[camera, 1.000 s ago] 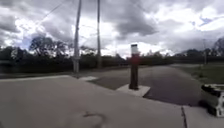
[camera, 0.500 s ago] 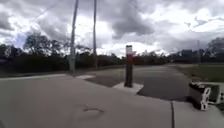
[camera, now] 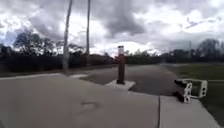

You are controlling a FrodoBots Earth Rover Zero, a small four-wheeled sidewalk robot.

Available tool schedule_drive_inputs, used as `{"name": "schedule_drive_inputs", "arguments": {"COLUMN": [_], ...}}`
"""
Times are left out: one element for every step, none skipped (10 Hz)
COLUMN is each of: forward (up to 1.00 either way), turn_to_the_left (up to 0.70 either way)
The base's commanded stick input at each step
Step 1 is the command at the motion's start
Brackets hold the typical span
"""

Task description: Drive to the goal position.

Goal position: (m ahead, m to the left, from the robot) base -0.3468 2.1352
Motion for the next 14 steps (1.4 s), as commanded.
{"name": "schedule_drive_inputs", "arguments": {"forward": [-0.02,0.00,0.00,0.00,0.00,0.00,0.00,0.00,0.00,0.00,0.01,0.03,0.04,0.05], "turn_to_the_left": [0.03,0.00,0.00,0.00,0.00,0.00,0.00,0.00,0.00,0.00,0.00,0.00,0.00,0.00]}}
